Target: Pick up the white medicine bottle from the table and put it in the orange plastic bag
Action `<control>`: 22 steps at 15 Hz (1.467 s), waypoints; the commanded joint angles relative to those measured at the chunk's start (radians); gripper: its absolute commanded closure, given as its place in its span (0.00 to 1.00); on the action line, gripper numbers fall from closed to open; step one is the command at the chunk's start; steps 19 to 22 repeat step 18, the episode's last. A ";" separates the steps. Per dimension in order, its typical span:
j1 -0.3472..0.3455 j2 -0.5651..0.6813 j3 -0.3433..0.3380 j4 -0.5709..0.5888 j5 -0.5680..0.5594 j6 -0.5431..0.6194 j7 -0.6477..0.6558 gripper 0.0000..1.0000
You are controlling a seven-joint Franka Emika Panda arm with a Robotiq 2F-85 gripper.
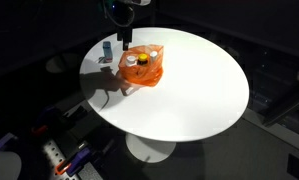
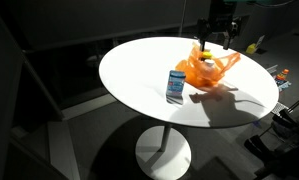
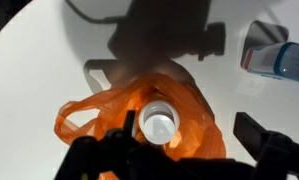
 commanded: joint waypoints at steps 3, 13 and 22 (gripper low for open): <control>-0.001 -0.143 0.020 -0.050 -0.023 -0.138 -0.150 0.00; -0.003 -0.293 0.068 -0.120 -0.069 -0.209 -0.344 0.00; -0.003 -0.266 0.080 -0.112 -0.055 -0.203 -0.366 0.00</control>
